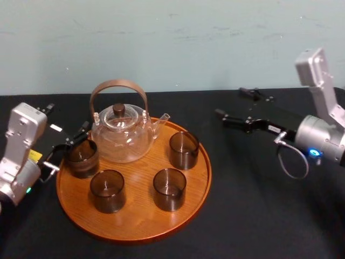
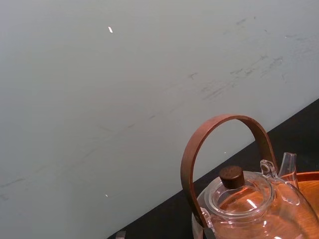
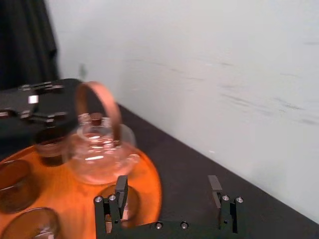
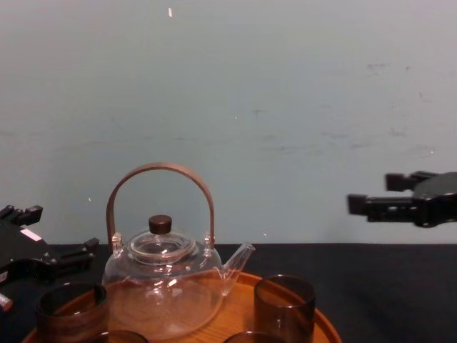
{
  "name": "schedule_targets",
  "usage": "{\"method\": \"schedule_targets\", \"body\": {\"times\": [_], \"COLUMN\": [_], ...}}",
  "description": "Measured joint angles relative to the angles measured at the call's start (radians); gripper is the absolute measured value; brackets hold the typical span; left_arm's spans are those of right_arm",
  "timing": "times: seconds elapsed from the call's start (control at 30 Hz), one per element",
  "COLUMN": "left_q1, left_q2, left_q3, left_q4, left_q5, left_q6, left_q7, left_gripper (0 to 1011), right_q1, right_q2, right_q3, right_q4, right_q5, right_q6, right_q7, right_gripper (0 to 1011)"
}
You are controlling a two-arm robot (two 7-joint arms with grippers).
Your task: Pick up the glass from the table and place it on the tray.
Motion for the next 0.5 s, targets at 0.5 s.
{"method": "schedule_targets", "body": {"times": [0.5], "left_q1": [0.000], "left_q2": [0.000], "left_q3": [0.000], "left_q4": [0.000], "left_q5": [0.000], "left_q6": [0.000], "left_q7": [0.000], "left_gripper": [1001], "right_q1": [-0.129], "right_q2": [-0.067], "right_q3": [0.098], "right_q4": [0.029], "right_q5": [-0.059], "right_q6": [-0.146], "right_q7": [-0.190], "right_gripper": [1002]}}
